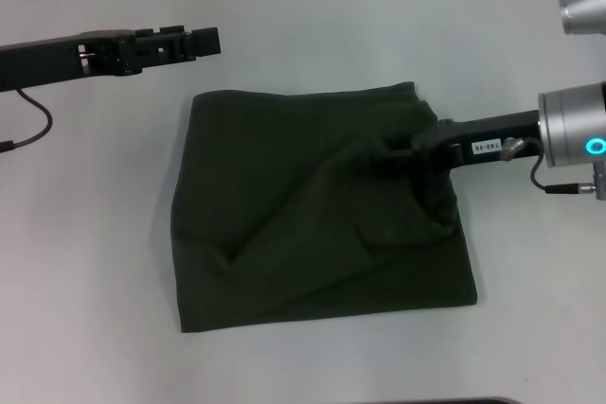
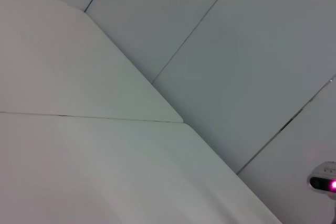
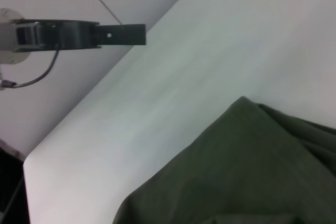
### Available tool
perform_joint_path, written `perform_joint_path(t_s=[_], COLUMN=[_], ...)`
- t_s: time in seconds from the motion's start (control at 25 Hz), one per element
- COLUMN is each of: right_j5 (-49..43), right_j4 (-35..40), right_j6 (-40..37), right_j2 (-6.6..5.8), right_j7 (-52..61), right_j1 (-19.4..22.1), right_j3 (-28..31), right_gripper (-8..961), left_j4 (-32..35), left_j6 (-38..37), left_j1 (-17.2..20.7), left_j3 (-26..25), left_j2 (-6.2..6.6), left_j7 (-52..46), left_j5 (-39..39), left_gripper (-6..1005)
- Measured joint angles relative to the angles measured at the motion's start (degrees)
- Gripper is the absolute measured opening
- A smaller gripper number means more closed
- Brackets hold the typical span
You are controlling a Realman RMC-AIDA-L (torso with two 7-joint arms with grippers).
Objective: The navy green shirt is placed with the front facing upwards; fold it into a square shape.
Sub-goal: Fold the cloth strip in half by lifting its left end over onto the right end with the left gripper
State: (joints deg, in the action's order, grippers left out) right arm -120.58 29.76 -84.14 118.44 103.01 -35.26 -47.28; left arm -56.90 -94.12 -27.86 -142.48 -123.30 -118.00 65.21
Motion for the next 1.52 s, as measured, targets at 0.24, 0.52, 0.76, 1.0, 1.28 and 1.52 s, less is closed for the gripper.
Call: perform_joint_path(t_s=[0.24, 0.52, 0.76, 1.0, 1.28, 1.52], right_j5=[0.22, 0.09, -1.56, -7.91, -8.99, -9.03], right_j4=[0.42, 0.65, 2.13, 5.22, 5.77, 5.30], right_j6=[-4.41, -9.46, -14.02, -17.52, -18.25, -18.35], right_j2=[-0.65, -1.63, -2.60, -2.43, -3.26, -4.43], right_j7=[-3.71, -6.42, -7.58, -7.49, -7.50, -5.92], right_j1=[2.43, 4.83, 6.85, 8.31, 10.62, 11.59], right_j3=[0.37, 0.03, -0.09, 0.17, 0.47, 2.44], right_gripper=[361, 113, 18, 16, 18, 20], left_j4=[0.93, 1.47, 2.68, 3.93, 3.93, 4.43], left_j6=[0.03, 0.03, -0.35, 0.06, 0.09, 0.09], left_j1=[-0.01, -0.01, -0.01, -0.01, -0.01, -0.27], left_j3=[0.00, -0.02, -0.08, -0.05, -0.12, -0.26], left_j2=[-0.03, -0.39, -0.51, -0.53, -0.53, -0.53], left_j7=[0.39, 0.50, 0.41, 0.42, 0.42, 0.38], left_j5=[0.20, 0.32, 1.05, 1.48, 1.50, 1.50], left_gripper=[827, 827, 826, 826, 827, 826])
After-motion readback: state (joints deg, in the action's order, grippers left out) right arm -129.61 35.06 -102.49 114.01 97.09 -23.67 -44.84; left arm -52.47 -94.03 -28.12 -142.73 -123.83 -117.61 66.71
